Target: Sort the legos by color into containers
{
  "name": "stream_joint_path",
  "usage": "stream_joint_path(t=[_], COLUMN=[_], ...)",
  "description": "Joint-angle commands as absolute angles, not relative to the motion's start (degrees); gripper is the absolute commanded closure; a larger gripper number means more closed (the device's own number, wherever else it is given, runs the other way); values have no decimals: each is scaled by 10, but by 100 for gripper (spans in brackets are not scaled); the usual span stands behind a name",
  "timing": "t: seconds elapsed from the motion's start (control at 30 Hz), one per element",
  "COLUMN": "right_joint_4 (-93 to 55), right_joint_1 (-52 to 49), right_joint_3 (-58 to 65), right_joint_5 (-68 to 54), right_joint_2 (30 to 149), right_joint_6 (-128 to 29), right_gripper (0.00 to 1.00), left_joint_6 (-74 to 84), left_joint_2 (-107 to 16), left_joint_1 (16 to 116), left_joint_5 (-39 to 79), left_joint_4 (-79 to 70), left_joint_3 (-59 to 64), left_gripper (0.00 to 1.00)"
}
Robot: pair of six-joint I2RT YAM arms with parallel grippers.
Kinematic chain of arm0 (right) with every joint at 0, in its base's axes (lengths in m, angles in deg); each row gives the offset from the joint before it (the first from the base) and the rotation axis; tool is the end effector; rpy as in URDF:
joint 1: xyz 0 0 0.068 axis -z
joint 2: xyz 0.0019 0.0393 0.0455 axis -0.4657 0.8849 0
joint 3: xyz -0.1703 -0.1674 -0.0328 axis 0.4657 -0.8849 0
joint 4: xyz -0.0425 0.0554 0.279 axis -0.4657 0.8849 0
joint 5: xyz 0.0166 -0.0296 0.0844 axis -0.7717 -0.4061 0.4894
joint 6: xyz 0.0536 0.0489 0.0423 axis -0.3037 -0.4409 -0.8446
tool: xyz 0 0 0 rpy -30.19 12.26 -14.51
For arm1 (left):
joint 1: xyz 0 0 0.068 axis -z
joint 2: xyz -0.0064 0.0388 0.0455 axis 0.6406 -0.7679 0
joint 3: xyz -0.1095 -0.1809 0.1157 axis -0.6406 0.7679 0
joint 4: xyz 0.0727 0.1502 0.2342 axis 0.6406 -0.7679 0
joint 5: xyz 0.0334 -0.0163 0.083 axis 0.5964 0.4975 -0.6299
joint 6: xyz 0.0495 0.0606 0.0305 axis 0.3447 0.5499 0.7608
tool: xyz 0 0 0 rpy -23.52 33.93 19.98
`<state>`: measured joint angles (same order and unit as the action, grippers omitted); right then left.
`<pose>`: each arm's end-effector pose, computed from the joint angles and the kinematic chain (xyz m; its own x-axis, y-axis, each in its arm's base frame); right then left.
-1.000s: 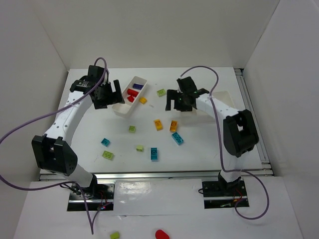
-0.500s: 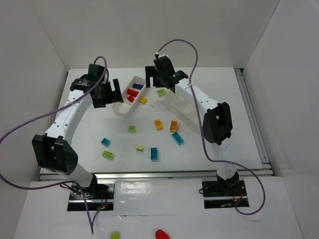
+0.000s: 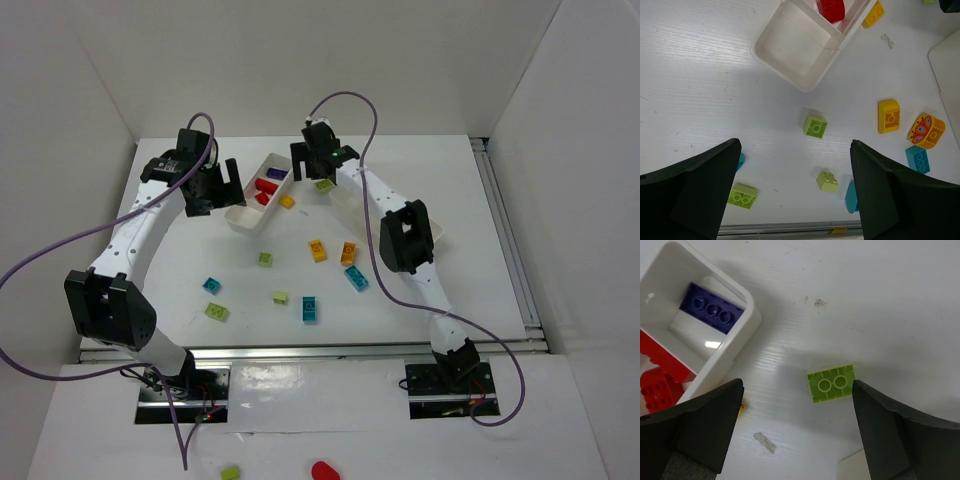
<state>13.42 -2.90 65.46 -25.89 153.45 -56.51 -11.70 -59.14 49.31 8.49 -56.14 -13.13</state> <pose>0.5228 0.2928 0.1713 -0.6331 -0.1039 -0.7671 -0.2255 0.9727 0.0543 0.3787 -0.0591 0.2828 -0.7381 -0.3587 -0.5715 -0.2510 0.9322 -0.2608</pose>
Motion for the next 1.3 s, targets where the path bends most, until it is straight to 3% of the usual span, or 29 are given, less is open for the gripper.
stream_joint_path(t=[0.0, 0.07, 0.27, 0.5, 0.73, 0.9, 1.2, 1.27], right_joint_4=[122, 100, -35, -4, 84, 109, 135, 135], right_joint_1=[-24, -24, -65, -148, -240, -308, -355, -355], right_joint_3=[683, 667, 440, 239, 33, -36, -38, -43], right_joint_5=[-280, -281, -229, -235, -254, -273, -294, -293], right_joint_2=[1527, 1500, 1292, 1139, 1040, 1003, 1049, 1055], right_joint_6=[-535, -522, -484, -496, -617, -721, -744, -759], right_gripper=[4, 4, 2, 2, 1, 0, 0, 5], left_joint_6=[-104, -104, -115, -196, -252, -252, -241, -235], left_joint_2=[-592, -592, -578, -473, -368, -350, -357, -357], left_joint_1=[496, 496, 496, 490, 484, 479, 479, 479], left_joint_5=[74, 80, 62, 22, 22, -17, 21, 28], left_joint_4=[-564, -564, -564, -596, -609, -609, -590, -590], left_joint_3=[-142, -142, -85, 92, 158, 145, 132, 137], left_gripper=[1, 1, 1, 6, 5, 3, 3, 3])
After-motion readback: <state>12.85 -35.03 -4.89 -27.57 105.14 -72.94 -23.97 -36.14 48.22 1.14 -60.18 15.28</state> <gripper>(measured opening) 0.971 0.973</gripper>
